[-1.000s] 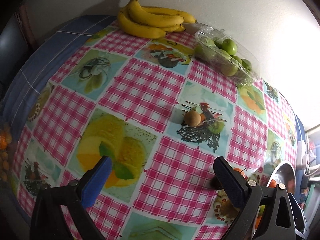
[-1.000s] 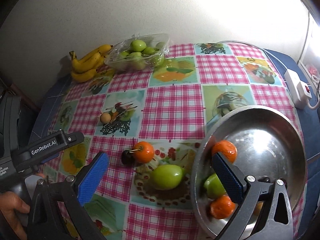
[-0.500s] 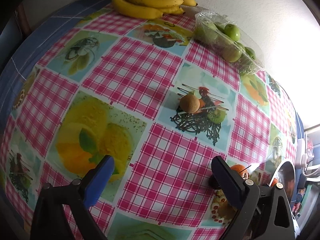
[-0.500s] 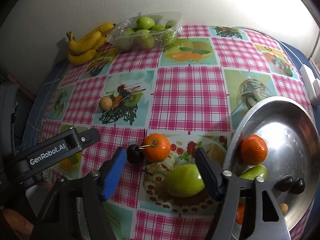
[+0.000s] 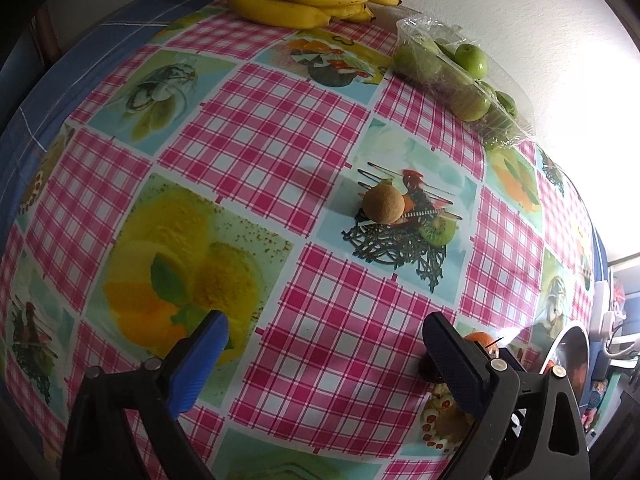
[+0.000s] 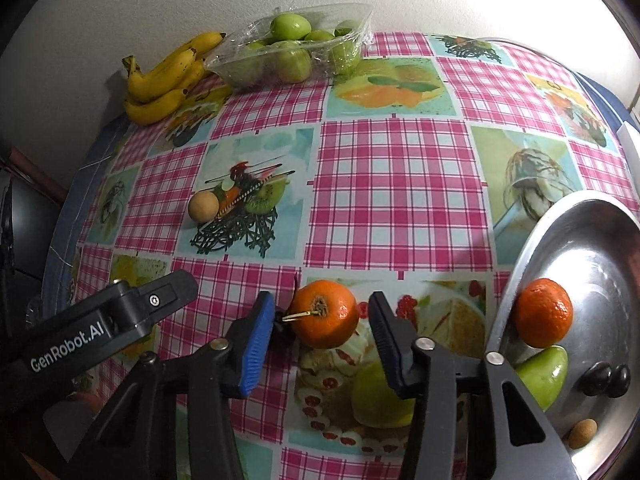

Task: Organize fruits
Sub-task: 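Close the right tool on an orange while the left tool approaches a dark plum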

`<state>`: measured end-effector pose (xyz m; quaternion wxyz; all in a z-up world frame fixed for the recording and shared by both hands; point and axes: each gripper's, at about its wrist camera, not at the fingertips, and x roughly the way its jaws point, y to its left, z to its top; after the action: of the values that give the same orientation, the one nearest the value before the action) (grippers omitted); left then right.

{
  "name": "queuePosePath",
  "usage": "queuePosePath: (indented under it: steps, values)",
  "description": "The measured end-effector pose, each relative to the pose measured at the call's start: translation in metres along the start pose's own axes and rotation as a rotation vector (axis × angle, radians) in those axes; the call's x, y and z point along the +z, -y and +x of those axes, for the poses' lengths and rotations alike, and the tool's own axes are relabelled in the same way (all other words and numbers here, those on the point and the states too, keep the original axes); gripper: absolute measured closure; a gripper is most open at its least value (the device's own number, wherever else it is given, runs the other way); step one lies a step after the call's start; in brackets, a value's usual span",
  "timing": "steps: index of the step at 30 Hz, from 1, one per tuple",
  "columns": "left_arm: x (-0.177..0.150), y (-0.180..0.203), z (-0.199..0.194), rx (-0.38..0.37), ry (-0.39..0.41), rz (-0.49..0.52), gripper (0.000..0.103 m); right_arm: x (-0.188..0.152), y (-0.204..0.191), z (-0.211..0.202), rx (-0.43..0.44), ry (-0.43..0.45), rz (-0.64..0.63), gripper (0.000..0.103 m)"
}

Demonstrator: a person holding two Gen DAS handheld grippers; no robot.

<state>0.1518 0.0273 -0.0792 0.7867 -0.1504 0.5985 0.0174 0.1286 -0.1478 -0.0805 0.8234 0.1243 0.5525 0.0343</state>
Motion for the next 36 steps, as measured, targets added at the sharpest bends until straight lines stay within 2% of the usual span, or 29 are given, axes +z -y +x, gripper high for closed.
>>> queuePosePath:
  steps: [3, 16, 22, 32, 36]
  values:
    - [0.000, 0.002, 0.001, -0.004, -0.006, 0.005, 0.004, 0.000, 0.000, 0.002, 0.001, -0.006, -0.001, 0.062]
    - [-0.001, 0.012, 0.006, -0.034, -0.025, 0.043, 0.004, -0.005, 0.009, -0.005, 0.032, -0.015, 0.024, 0.064]
    - [-0.001, 0.017, 0.007, -0.053, -0.025, 0.052, 0.004, -0.004, 0.012, -0.017, 0.045, 0.005, 0.024, 0.074]
    - [-0.002, 0.018, 0.009, -0.049, -0.034, 0.051, 0.004, -0.002, 0.022, -0.018, 0.058, 0.002, 0.073, 0.074]
    - [-0.004, 0.016, 0.008, -0.055, -0.038, 0.055, 0.004, -0.004, 0.023, -0.011, 0.082, -0.021, 0.086, 0.066]
